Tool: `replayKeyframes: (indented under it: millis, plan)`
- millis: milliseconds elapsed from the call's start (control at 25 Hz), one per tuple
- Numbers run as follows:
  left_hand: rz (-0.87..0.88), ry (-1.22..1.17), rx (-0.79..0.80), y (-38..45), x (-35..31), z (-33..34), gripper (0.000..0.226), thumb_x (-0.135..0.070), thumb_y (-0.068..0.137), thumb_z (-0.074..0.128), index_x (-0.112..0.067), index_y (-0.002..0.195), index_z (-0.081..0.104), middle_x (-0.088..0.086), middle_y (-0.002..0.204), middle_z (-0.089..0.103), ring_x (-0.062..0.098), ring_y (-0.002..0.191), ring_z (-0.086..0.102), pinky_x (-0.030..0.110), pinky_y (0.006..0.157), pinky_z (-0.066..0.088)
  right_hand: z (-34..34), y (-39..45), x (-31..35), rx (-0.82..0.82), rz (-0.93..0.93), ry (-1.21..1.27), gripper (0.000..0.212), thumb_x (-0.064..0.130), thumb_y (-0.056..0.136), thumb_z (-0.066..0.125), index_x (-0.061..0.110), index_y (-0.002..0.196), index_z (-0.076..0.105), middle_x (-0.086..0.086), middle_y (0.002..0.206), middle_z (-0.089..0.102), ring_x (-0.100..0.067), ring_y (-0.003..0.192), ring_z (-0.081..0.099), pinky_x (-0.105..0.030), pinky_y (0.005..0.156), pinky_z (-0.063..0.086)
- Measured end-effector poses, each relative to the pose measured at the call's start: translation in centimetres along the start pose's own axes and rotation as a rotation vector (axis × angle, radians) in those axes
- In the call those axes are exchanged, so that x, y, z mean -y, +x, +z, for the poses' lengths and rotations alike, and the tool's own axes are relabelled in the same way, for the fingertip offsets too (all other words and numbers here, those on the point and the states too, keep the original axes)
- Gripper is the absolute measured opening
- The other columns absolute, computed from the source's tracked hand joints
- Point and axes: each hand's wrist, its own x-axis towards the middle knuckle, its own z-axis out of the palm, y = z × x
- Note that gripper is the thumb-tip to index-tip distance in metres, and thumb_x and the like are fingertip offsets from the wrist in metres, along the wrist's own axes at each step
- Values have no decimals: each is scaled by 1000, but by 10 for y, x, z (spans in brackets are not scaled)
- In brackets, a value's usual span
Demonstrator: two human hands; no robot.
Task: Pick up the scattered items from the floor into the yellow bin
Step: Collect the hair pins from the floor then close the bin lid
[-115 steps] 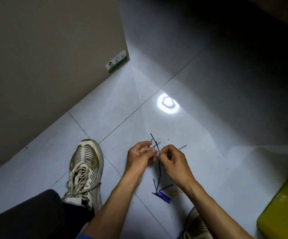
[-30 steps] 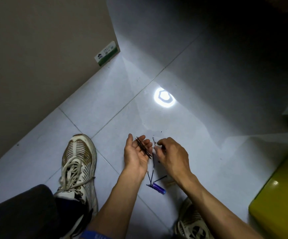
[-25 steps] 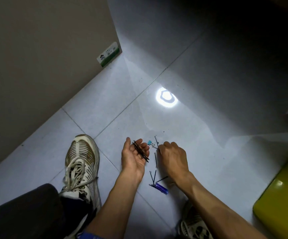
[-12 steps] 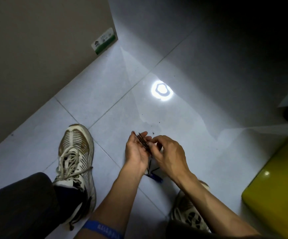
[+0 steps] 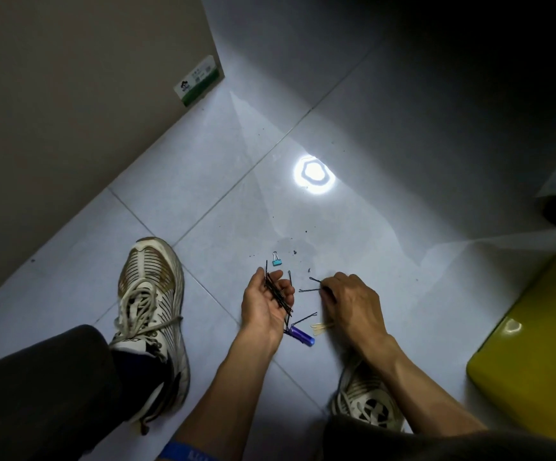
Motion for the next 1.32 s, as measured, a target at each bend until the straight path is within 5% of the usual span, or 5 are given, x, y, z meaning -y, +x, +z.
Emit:
replayKeyframes:
  millis: [280, 520, 720, 1080, 1320]
  plan:
    - [20, 38, -30, -1, -1, -1, 35, -34, 99, 49, -5, 90, 66, 7, 67, 67, 18, 60, 65, 28, 64, 50, 6, 24, 22, 171, 45, -173, 16, 19, 92, 43, 10, 103, 51, -8, 95, 59, -29, 79, 58, -32, 57, 32]
    - [4, 72, -13, 3, 8, 6, 38, -38, 98, 49, -6, 90, 68, 8, 74, 70, 20, 67, 67, 32, 67, 52, -17, 14, 34, 148, 143, 409, 15, 34, 88, 47, 20, 83, 44, 3, 76, 58, -22, 68, 54, -32, 55, 35]
    - [-23, 42, 24, -3, 6, 4, 39, -38, 99, 46, -6, 91, 67, 7, 70, 69, 19, 64, 66, 29, 61, 51, -13, 7, 44, 14, 177, 474, 15, 37, 89, 52, 25, 81, 54, 8, 76, 62, -17, 71, 57, -29, 56, 37]
    - [-17, 156, -83, -11, -2, -15, 18, -17, 92, 53, -5, 83, 64, 5, 57, 55, 15, 46, 49, 24, 45, 36, 18, 23, 53, 65, 17, 5, 19, 22, 94, 47, 12, 85, 59, -7, 88, 65, -29, 78, 60, -33, 57, 32]
    - [443, 865, -291, 11, -30, -12, 9, -20, 82, 64, -16, 75, 59, -6, 68, 56, 16, 63, 50, 25, 58, 38, 19, 20, 45, 140, 174, 96, 10, 22, 80, 50, 13, 75, 48, -6, 82, 66, -30, 73, 60, -31, 59, 35]
